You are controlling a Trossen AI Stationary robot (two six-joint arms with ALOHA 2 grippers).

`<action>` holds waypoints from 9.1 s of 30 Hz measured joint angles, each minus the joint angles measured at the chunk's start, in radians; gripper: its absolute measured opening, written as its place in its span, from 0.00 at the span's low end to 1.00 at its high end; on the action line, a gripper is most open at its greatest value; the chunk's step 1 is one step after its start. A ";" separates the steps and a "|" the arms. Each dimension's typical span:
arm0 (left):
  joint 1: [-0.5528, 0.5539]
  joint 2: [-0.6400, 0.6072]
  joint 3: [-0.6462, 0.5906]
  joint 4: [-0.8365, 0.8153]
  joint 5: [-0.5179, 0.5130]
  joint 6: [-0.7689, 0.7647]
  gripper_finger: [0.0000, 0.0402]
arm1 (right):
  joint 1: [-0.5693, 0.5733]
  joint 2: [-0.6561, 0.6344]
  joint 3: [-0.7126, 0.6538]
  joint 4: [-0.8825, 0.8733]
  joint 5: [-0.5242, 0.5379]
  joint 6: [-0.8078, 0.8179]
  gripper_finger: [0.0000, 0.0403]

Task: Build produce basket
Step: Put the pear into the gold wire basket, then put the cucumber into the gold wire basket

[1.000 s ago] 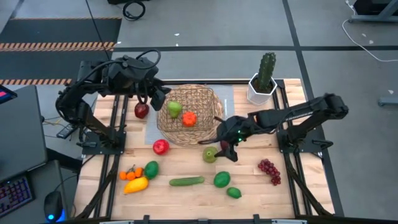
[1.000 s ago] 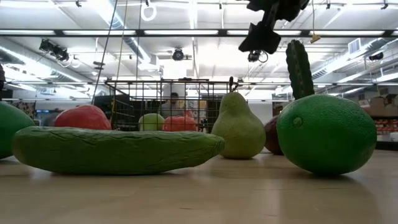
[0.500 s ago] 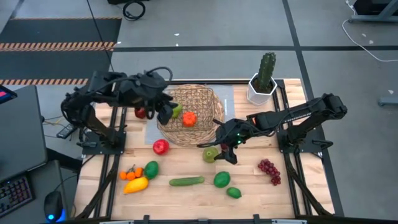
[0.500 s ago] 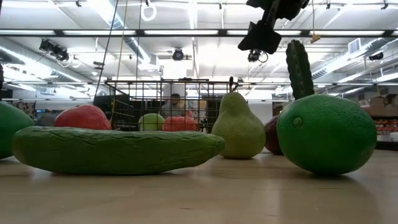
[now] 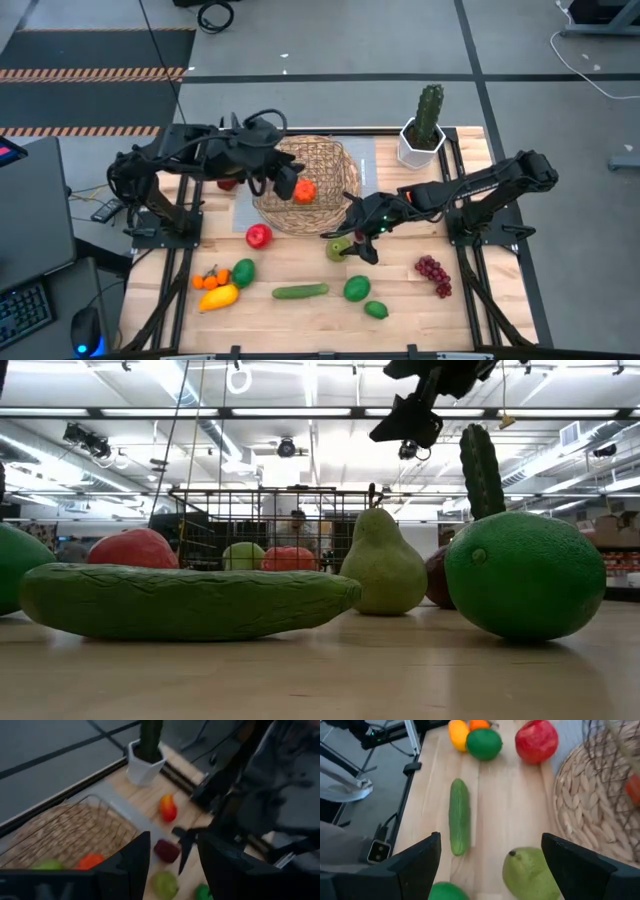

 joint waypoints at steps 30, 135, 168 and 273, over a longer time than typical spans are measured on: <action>-0.045 -0.002 0.000 0.061 0.038 0.122 0.43 | 0.093 0.125 -0.060 0.135 0.257 0.032 0.86; -0.113 -0.001 0.001 -0.007 -0.019 0.084 0.43 | 0.050 0.229 0.007 0.190 0.130 0.050 0.05; -0.166 -0.011 0.001 0.024 -0.016 0.093 0.43 | -0.371 0.212 0.401 -0.024 0.229 -0.154 0.08; -0.393 0.199 -0.778 0.425 0.373 -0.062 0.70 | 0.173 0.016 0.400 -0.778 0.291 0.643 0.65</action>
